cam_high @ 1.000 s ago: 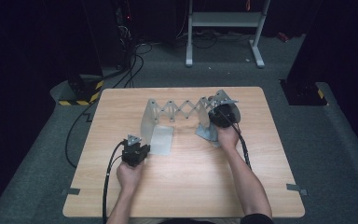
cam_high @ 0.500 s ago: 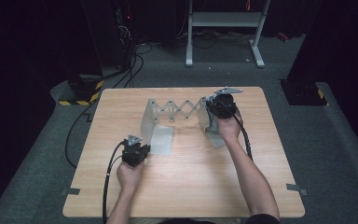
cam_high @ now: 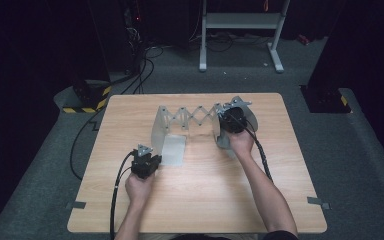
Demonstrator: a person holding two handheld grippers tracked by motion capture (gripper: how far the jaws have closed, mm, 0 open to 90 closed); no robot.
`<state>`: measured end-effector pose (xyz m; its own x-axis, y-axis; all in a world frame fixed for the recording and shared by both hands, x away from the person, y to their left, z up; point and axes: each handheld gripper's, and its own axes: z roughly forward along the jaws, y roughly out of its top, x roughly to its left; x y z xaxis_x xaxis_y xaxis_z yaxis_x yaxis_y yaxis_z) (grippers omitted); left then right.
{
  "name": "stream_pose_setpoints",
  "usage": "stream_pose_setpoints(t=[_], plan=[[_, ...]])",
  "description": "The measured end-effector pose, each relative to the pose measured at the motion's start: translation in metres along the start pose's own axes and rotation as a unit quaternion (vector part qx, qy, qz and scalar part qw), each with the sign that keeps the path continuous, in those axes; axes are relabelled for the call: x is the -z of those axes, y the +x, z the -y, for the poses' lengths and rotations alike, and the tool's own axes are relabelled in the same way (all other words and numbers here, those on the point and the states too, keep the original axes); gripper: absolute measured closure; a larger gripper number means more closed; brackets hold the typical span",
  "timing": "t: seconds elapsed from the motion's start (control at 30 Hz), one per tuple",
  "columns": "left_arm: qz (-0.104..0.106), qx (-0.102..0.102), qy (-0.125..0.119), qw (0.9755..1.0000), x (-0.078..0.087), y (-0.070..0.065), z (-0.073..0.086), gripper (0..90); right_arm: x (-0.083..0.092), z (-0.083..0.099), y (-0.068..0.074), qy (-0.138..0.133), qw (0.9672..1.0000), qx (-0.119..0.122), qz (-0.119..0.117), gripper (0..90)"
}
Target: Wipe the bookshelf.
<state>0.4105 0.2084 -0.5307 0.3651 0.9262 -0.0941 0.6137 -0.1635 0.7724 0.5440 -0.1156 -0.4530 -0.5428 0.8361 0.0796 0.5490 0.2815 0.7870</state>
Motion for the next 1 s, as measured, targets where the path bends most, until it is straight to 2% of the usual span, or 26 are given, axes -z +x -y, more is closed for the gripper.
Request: stream_pose_setpoints(t=[0.2, 0.27, 0.33, 0.43, 0.57, 0.67, 0.8, 1.0], plan=[[0.007, 0.006, 0.001, 1.0000, 0.000, 0.002, 0.000, 83.6, -0.027, 0.012, -0.009, 0.037, 0.9986, -0.038, -0.001, 82.7], [0.007, 0.006, 0.001, 1.0000, 0.000, 0.002, 0.000, 83.6, -0.029, 0.013, -0.010, 0.038, 0.9982, -0.047, -0.003, 82.8], [0.006, 0.005, 0.000, 1.0000, 0.000, 0.002, 0.000, 83.6, -0.025, 0.011, -0.009, 0.033, 0.9985, -0.044, -0.001, 82.8], [0.007, 0.005, 0.000, 1.0000, 0.000, 0.002, 0.000, 83.6, -0.010, 0.000, -0.007, 0.009, 0.9995, -0.030, -0.001, 82.8], [0.010, 0.008, 0.001, 0.9999, 0.000, 0.003, 0.000, 83.5, 0.015, -0.019, 0.000, -0.043, 0.9990, 0.001, 0.011, 82.8], [0.006, 0.004, 0.000, 1.0000, 0.000, 0.001, 0.000, 83.4, 0.026, -0.030, 0.006, -0.048, 0.9982, 0.026, 0.023, 82.8], [0.007, 0.004, 0.000, 1.0000, 0.000, 0.002, 0.000, 83.5, 0.031, -0.035, 0.004, -0.055, 0.9981, 0.022, 0.014, 82.9], [0.007, 0.004, 0.000, 1.0000, 0.000, 0.002, 0.000, 83.5, 0.029, -0.032, 0.004, -0.058, 0.9981, 0.019, 0.003, 82.9]])
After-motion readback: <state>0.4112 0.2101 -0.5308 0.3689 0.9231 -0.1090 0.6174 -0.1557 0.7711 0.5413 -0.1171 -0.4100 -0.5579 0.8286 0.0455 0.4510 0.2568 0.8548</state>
